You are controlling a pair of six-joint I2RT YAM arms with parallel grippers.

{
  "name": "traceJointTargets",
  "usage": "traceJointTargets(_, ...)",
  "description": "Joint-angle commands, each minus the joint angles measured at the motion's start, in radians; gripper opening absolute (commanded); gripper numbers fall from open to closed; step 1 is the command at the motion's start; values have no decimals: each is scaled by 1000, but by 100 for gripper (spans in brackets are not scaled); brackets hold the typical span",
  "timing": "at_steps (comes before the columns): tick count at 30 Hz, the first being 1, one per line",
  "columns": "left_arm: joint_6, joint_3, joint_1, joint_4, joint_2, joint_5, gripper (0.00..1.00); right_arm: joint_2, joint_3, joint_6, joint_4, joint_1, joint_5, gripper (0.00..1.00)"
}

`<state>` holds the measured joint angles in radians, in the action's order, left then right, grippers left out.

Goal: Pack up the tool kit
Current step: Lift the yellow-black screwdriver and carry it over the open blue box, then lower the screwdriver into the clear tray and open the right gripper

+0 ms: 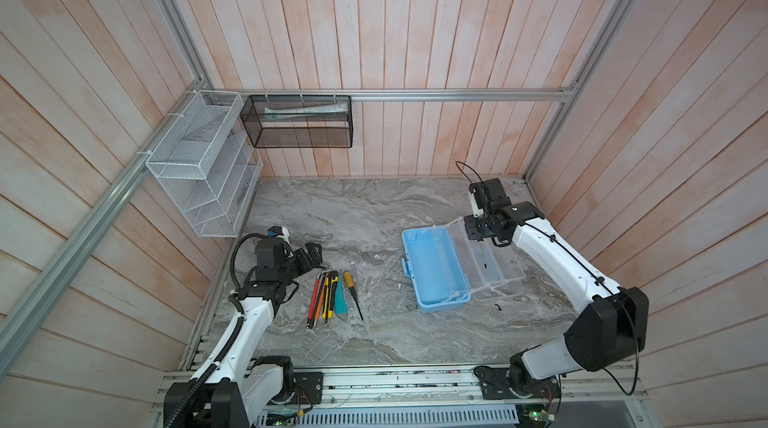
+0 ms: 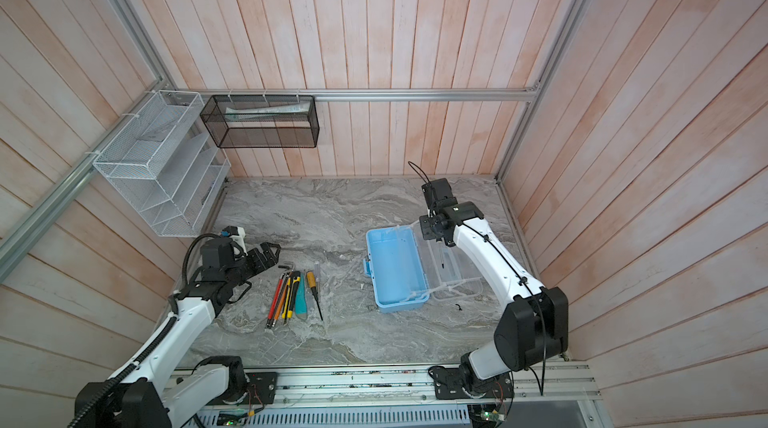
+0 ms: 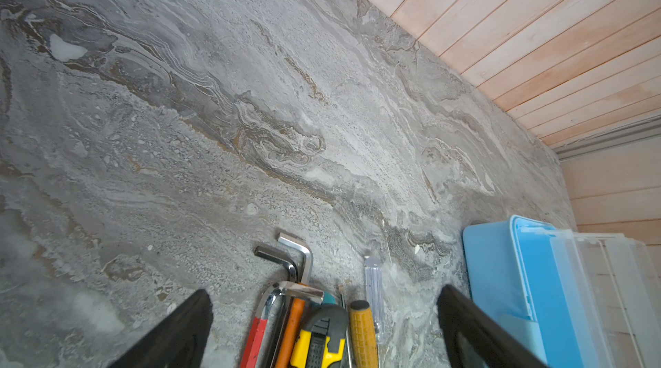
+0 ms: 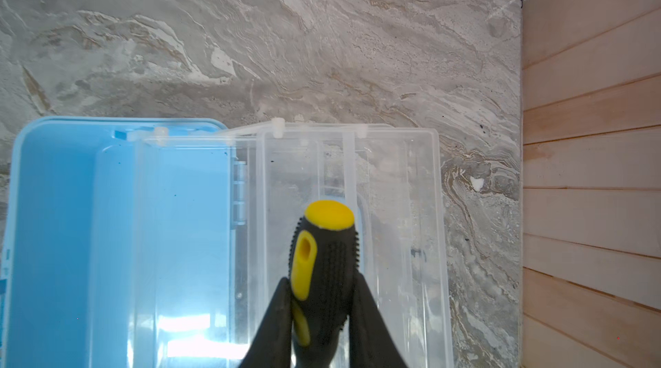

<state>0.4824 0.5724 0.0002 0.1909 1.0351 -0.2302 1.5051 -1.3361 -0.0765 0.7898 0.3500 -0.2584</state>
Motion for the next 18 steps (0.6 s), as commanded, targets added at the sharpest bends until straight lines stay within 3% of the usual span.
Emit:
traceJointTargets(1,0,36,6,-4,1,-6,100,35,23,41,16,-3,-29,0)
traceJointTargets(8,-3,42,6,2,3,-10,100,48,81,40,-40,-2,33,0)
traceJointTargets(9,-4,42,6,5,1,-8,100,49,87,40,-41,-3,26,4)
traceJointTargets(11,-5,40,6,4,-5,-6,100,42,86,41,-38,-3,22,25)
traceJointTargets(13,-5,39,5,4,-10,-4,100,37,77,40,-34,-4,16,37)
traceJointTargets(18,3,58,5,2,-9,-20,100,21,38,30,-28,-2,11,44)
